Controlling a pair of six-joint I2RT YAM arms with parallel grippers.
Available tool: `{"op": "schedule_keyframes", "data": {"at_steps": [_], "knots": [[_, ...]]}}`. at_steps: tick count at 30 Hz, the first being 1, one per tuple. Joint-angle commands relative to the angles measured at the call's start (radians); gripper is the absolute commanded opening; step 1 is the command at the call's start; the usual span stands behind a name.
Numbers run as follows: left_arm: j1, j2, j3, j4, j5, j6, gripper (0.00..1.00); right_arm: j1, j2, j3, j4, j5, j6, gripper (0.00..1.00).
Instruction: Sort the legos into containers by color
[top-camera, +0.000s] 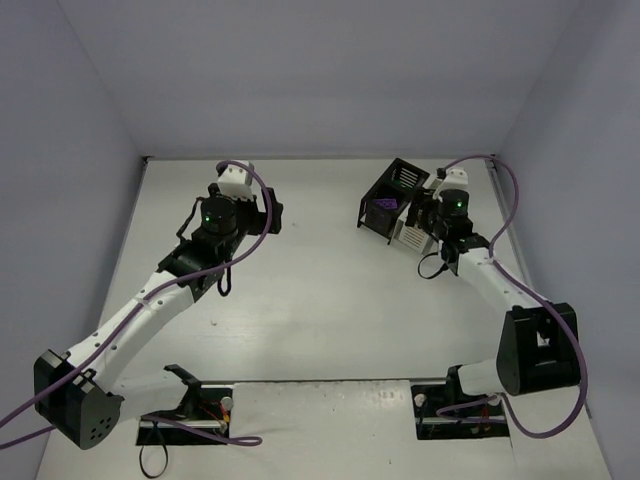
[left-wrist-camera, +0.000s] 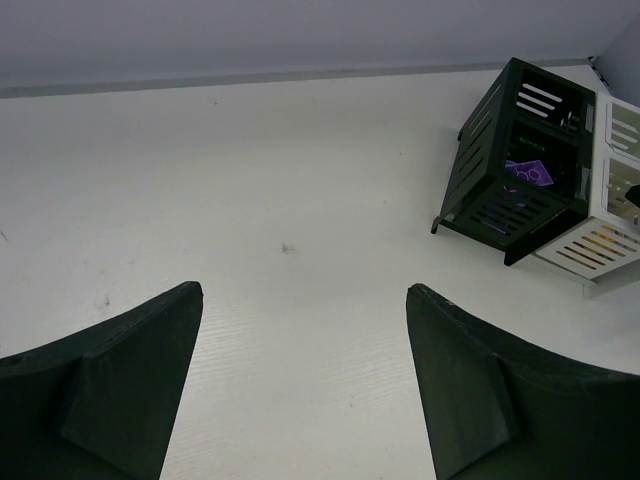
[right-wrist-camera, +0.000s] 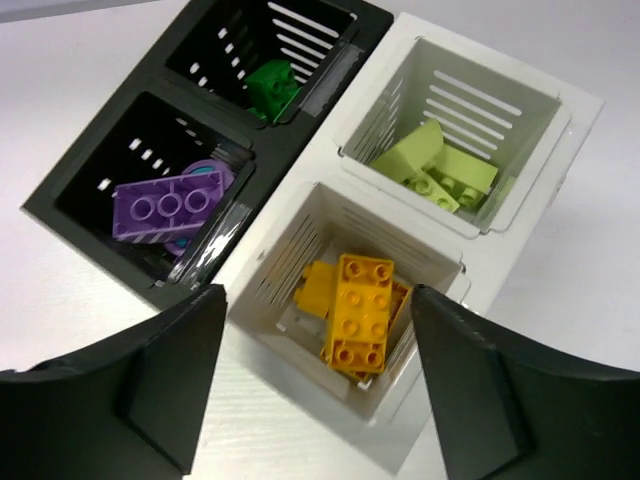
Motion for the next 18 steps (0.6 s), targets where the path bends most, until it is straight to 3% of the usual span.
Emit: {"op": "schedule_keyframes", "data": {"at_steps": [1, 4, 5, 7, 14, 18], "knots": [[0.005, -0.013, 0.047, 0.052, 0.004, -0.003, 0.76, -0.007, -0.142, 0.046, 0.006, -0.044, 0.017, 0.73], [0.006, -0.019, 0.045, 0.052, 0.005, -0.005, 0.76, -0.006, -0.264, 0.019, -0.040, -0.093, 0.041, 0.86], [0.005, -0.024, 0.048, 0.050, 0.004, -0.005, 0.76, -0.006, -0.295, 0.013, -0.054, -0.099, 0.046, 0.95], [0.008, -0.030, 0.048, 0.047, 0.002, -0.003, 0.76, -0.004, -0.389, -0.003, -0.103, -0.105, 0.050, 1.00], [0.012, -0.091, 0.093, -0.008, -0.024, 0.031, 0.76, -0.006, -0.637, -0.016, -0.265, -0.112, 0.095, 1.00], [0.012, -0.148, 0.105, -0.126, -0.091, 0.064, 0.76, -0.006, -0.771, -0.024, -0.318, -0.081, 0.116, 1.00]]}}
